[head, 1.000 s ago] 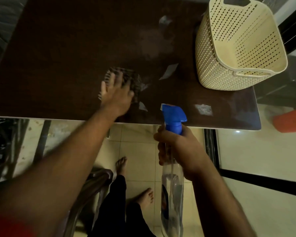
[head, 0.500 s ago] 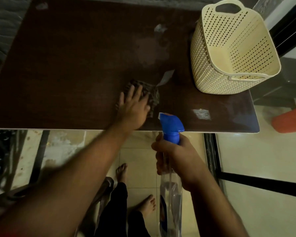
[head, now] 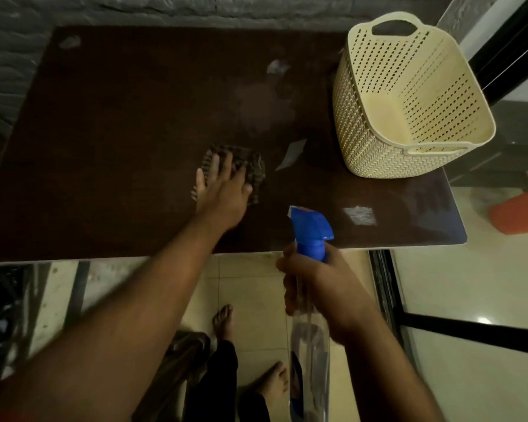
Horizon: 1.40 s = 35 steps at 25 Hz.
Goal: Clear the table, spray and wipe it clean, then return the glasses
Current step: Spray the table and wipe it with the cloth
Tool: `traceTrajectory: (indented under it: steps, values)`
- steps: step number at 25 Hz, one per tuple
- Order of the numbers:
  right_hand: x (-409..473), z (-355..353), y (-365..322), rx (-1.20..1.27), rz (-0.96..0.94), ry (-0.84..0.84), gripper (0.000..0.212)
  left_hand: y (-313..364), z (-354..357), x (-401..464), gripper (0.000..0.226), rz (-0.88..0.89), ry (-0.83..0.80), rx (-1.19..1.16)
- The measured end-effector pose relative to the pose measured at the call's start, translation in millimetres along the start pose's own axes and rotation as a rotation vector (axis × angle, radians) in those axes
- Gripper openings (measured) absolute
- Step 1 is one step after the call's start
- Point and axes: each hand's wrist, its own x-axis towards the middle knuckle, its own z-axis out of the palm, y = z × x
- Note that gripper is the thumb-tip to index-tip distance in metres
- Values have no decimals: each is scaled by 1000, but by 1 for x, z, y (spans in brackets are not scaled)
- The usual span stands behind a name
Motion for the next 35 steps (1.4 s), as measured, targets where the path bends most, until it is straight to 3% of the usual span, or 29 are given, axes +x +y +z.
traceTrajectory:
  steps: [4, 16, 35]
  values:
    - [19, 9, -4, 17, 4, -21, 19, -6, 19, -42, 55, 158, 5, 63]
    - [103, 10, -64, 47, -82, -91, 13, -10, -37, 131, 56, -57, -35, -58]
    - [297, 15, -229, 29, -46, 70, 11, -17, -119, 387, 57, -32, -76, -34]
